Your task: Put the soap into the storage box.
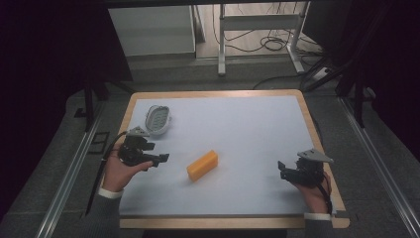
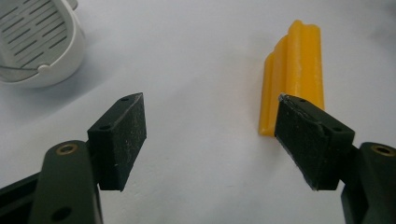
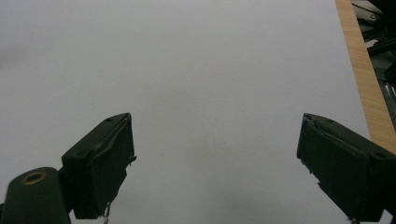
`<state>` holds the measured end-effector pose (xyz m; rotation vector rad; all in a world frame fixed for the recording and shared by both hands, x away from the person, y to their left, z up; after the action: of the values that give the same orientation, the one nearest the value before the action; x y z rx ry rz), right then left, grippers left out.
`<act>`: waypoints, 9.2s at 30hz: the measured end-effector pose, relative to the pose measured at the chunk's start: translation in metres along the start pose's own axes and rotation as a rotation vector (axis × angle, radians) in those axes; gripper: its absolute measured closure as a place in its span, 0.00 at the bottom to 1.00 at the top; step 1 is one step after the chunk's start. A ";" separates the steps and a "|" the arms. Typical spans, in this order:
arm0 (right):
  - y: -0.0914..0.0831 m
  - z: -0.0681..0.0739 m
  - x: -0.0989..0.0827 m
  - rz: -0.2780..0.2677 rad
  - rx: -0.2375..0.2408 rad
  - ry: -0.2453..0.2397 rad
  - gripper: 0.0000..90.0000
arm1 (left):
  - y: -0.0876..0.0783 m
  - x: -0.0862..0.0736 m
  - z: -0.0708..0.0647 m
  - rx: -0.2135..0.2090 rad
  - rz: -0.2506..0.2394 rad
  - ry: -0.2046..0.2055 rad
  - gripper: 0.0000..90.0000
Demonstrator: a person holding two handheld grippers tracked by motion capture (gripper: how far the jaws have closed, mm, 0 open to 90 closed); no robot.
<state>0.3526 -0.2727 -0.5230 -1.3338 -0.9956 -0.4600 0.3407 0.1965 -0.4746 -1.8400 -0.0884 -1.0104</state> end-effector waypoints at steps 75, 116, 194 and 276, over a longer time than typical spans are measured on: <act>0.004 -0.005 -0.005 0.027 -0.043 0.010 0.12 | 0.124 0.025 -0.084 -0.076 0.271 0.208 0.41; -0.001 -0.009 -0.003 0.009 -0.036 0.041 0.12 | 0.080 0.044 -0.054 -0.079 0.119 0.138 0.68; 0.000 -0.016 -0.007 0.026 -0.052 0.068 0.12 | 0.038 0.062 0.005 0.001 0.058 0.042 0.68; 0.002 -0.020 -0.010 0.039 -0.065 0.072 0.12 | 0.059 0.095 0.105 0.082 0.065 -0.221 0.68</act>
<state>0.3555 -0.2937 -0.5307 -1.3826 -0.9000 -0.5109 0.4927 0.2153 -0.4702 -1.8614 -0.1987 -0.7459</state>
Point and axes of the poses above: each handheld gripper's, and its own axes: y roughly forward along the jaws, x roughly out of its top, z roughly to its left, the point moved 5 cm from there along y, roughly forward along the jaws
